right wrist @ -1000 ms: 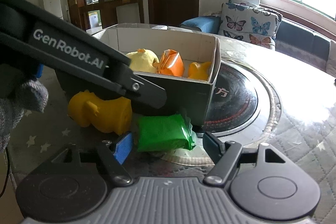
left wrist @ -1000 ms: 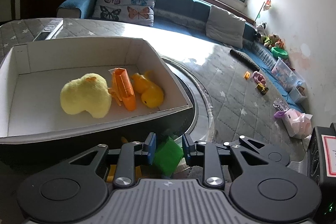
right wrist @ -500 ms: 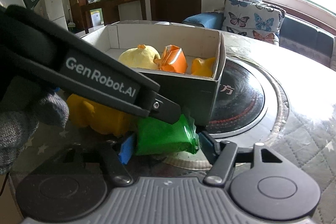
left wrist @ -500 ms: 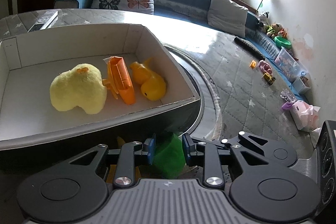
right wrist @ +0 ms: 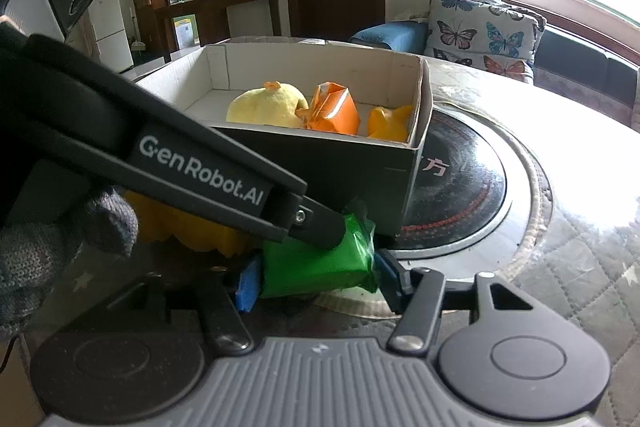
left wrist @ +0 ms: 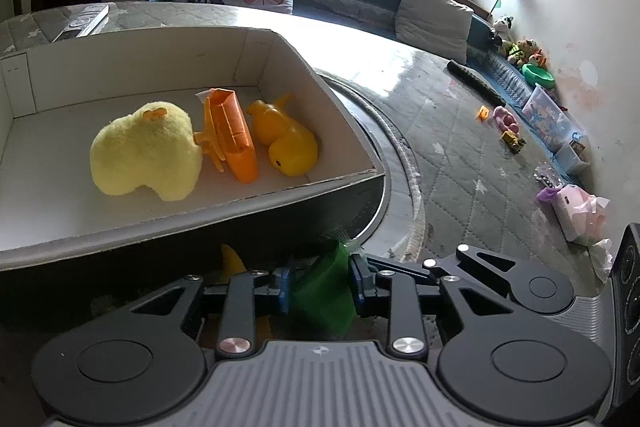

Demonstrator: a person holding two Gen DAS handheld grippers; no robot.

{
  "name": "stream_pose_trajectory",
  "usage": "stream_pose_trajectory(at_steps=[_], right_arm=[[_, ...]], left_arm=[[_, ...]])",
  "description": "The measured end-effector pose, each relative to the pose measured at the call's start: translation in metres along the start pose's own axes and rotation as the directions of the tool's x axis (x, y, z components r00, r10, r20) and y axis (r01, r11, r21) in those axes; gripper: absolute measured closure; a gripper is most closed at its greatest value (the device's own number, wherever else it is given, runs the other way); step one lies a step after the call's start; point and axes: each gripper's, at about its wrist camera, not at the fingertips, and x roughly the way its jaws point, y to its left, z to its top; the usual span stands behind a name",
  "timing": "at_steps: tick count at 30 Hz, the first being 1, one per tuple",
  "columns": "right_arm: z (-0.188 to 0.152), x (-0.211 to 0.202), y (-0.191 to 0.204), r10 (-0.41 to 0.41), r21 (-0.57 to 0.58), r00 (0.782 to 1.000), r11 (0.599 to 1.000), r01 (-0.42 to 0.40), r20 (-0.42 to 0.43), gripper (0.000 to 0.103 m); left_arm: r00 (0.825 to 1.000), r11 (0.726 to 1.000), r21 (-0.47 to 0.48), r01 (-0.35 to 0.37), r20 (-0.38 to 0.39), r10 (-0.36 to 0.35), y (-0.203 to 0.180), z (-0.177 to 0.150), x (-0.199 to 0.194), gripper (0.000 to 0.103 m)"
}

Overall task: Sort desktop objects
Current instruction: 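Move the right gripper to the green pouch and close on it, then carry the green pouch into the box and open the right gripper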

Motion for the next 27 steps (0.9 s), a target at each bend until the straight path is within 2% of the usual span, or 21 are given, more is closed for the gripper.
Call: stream_pose_trajectory(at_steps=[8, 17, 22, 27], right_arm=[[0.009, -0.02, 0.007, -0.006, -0.041, 0.999, 0.999, 0.007, 0.042, 0.044], [0.05, -0.037, 0.016, -0.002, -0.085, 0.986, 0.996, 0.017, 0.166, 0.045], [0.075, -0.027, 0.011, -0.004, -0.063, 0.979, 0.998, 0.018, 0.206, 0.045], [0.087, -0.006, 0.003, -0.017, -0.039, 0.981, 0.999, 0.025, 0.193, 0.045]], left_arm=[[0.997, 0.999, -0.004, 0.042, 0.062, -0.042, -0.002, 0.0, -0.029, 0.074], [0.977, 0.999, 0.01, 0.036, 0.211, -0.037, -0.002, 0.026, -0.07, 0.074], [0.967, 0.999, -0.036, 0.008, 0.255, 0.002, 0.014, 0.049, -0.071, 0.071], [0.967, 0.997, -0.076, -0.004, 0.252, 0.023, 0.029, 0.06, -0.058, 0.073]])
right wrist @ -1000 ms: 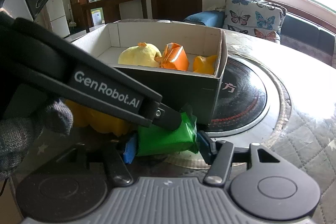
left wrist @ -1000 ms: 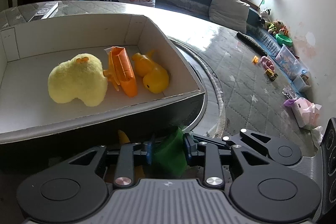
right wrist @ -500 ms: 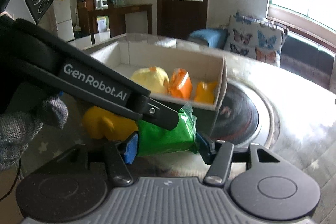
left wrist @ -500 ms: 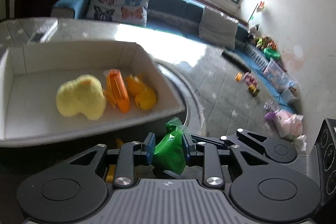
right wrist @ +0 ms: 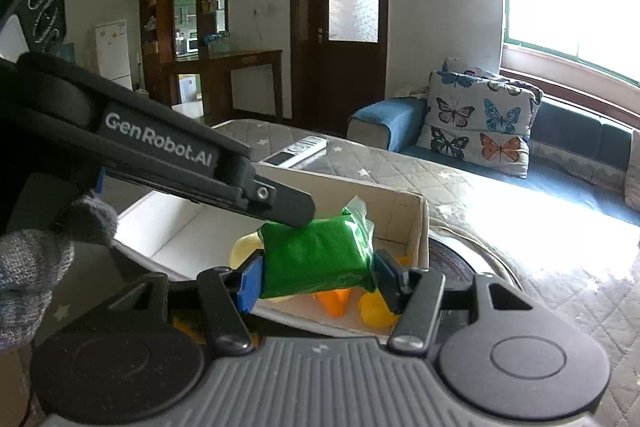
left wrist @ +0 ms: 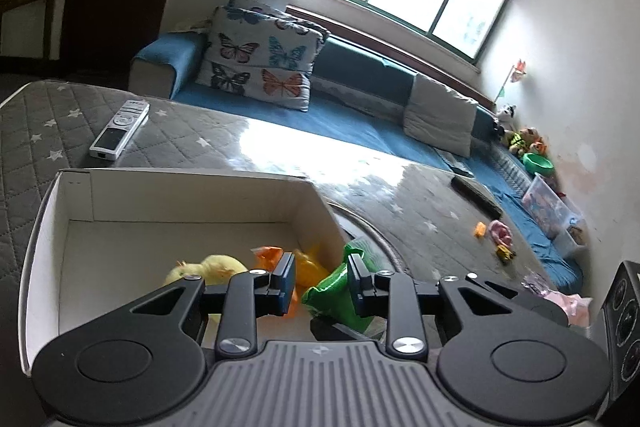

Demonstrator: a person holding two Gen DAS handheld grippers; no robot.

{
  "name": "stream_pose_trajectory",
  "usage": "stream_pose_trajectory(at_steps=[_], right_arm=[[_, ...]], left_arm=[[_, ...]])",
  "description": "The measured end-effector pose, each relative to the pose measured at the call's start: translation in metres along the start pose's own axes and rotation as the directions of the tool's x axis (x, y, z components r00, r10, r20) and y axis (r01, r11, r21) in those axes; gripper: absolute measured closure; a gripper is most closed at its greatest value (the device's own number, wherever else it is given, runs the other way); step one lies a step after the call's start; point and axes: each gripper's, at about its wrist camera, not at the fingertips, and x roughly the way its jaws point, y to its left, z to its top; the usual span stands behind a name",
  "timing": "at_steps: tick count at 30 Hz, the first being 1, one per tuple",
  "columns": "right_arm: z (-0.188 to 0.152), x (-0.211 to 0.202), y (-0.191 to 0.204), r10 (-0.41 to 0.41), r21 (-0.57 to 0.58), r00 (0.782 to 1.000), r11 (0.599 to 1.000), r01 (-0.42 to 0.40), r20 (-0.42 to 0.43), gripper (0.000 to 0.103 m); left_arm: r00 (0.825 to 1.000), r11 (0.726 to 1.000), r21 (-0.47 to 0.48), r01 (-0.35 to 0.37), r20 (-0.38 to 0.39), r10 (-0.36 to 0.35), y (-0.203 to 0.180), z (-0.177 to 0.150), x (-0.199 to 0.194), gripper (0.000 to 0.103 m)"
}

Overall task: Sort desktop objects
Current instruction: 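Carry the green pouch into the box and open the right gripper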

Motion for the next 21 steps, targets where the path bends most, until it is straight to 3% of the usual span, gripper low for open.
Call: stream_pose_trajectory(at_steps=[12, 21], right_arm=[[-0.01, 0.038, -0.015, 0.006, 0.05, 0.999, 0.999, -0.003, -0.049, 0.044], [-0.019, 0.044, -0.023, 0.004, 0.087, 0.998, 0.996, 0.001, -0.059, 0.041]], left_arm=[[0.999, 1.0, -0.027, -0.005, -0.046, 0.004, 0.016, -0.005, 0.032, 0.073], [0.998, 0.999, -0.039, -0.011, -0.064, 0.008, 0.023, -0.01, 0.04, 0.073]])
